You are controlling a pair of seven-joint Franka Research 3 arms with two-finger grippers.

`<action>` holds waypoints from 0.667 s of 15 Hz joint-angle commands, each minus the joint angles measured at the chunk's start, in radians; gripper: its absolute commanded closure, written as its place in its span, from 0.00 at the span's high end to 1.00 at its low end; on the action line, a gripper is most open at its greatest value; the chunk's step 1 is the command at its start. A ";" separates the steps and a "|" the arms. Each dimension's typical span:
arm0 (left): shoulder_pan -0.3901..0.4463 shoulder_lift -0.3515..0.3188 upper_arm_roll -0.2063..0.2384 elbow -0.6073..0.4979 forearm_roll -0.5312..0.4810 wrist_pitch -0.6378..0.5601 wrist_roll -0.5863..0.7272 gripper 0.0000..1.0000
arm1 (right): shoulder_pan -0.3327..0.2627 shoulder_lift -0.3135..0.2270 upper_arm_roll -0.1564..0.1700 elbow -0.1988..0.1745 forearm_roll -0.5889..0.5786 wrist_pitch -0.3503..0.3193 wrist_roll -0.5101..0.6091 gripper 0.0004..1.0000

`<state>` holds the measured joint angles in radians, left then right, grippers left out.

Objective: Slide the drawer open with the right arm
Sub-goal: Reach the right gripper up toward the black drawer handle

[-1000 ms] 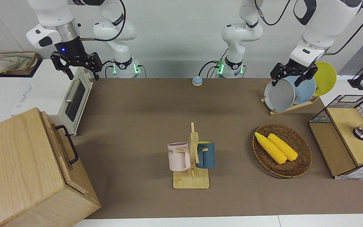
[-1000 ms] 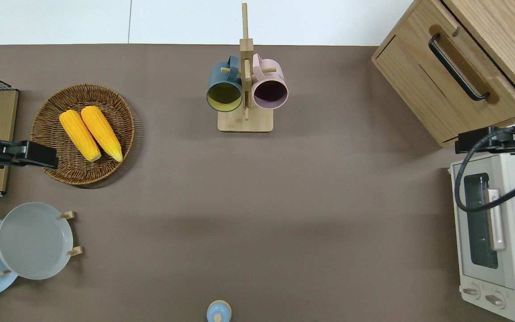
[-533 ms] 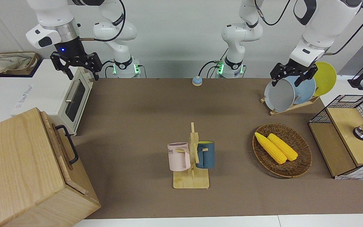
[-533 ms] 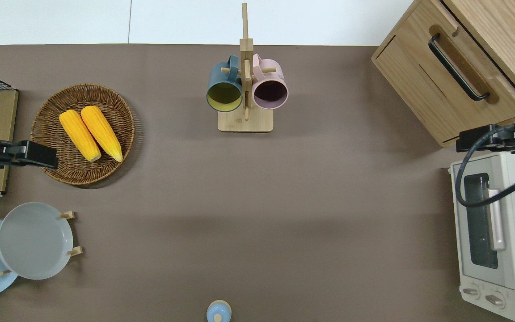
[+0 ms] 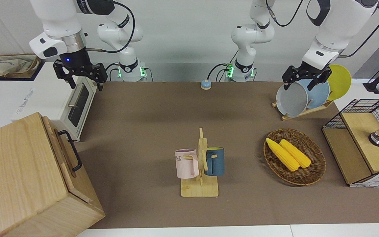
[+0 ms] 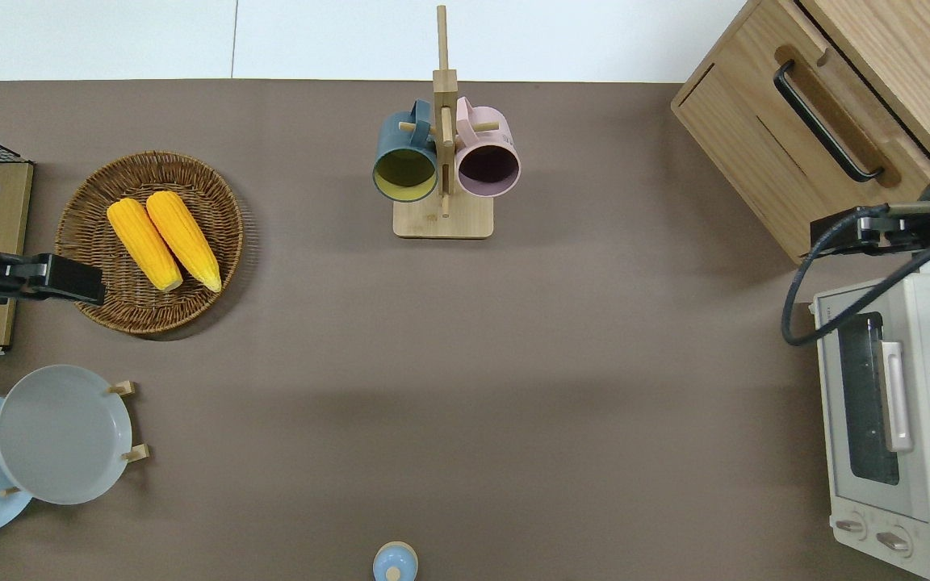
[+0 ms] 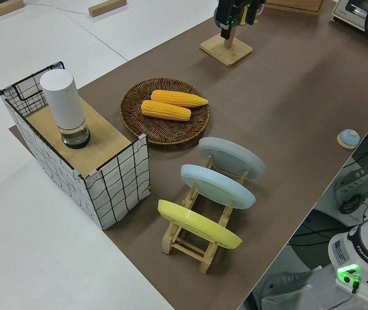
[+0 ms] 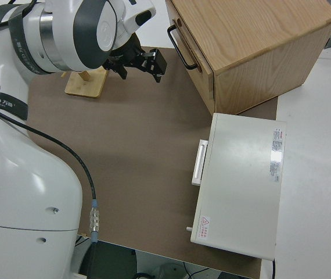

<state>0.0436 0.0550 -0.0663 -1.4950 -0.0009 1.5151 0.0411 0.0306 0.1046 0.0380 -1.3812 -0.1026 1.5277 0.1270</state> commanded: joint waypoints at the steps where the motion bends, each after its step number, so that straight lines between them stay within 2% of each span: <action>1: -0.007 -0.004 0.000 0.009 0.018 -0.018 -0.010 0.99 | 0.047 0.040 0.008 0.057 -0.083 -0.027 0.058 0.98; 3: -0.007 -0.003 0.000 0.010 0.018 -0.018 -0.010 0.99 | 0.072 0.050 0.008 0.057 -0.130 -0.027 0.111 0.98; 10: -0.007 -0.004 0.000 0.009 0.018 -0.018 -0.010 0.99 | 0.228 0.092 0.016 0.051 -0.434 -0.029 0.187 0.98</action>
<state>0.0436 0.0550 -0.0663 -1.4950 -0.0009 1.5151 0.0411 0.2015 0.1617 0.0497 -1.3588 -0.4169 1.5242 0.2620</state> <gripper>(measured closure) 0.004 0.018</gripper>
